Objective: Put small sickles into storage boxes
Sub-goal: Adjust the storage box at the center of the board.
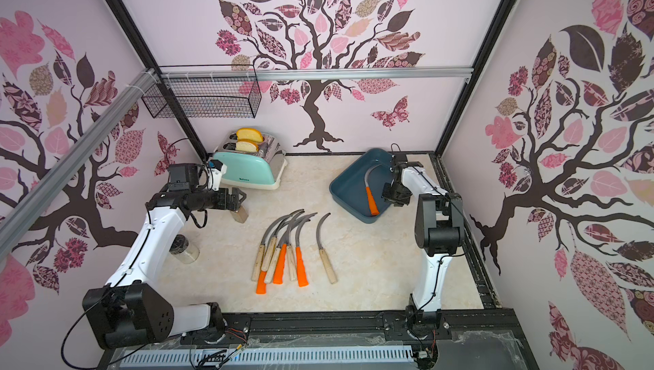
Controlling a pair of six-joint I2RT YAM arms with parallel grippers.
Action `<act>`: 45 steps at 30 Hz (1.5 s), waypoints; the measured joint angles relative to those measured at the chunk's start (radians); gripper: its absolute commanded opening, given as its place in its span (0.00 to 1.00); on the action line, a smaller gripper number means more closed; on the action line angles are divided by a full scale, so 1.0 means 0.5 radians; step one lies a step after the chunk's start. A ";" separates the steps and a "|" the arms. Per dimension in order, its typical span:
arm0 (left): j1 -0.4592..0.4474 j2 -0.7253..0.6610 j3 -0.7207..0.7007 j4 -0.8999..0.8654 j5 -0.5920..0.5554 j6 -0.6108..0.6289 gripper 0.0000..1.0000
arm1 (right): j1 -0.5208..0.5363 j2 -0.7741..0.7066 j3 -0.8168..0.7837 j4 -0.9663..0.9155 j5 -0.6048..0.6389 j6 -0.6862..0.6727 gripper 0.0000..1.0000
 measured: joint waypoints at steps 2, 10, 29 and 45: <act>-0.002 0.001 0.000 0.000 0.001 -0.002 0.98 | 0.000 0.001 0.021 -0.018 0.016 -0.019 0.26; -0.006 0.009 0.007 -0.014 0.015 -0.012 0.98 | 0.000 0.003 0.198 -0.083 0.086 -0.094 0.22; -0.016 0.009 0.008 -0.030 0.025 -0.018 0.98 | 0.027 -0.238 0.133 -0.076 0.058 -0.086 0.47; -0.016 0.014 0.008 -0.029 0.029 -0.018 0.98 | 0.033 -0.258 -0.266 0.072 -0.079 0.010 0.45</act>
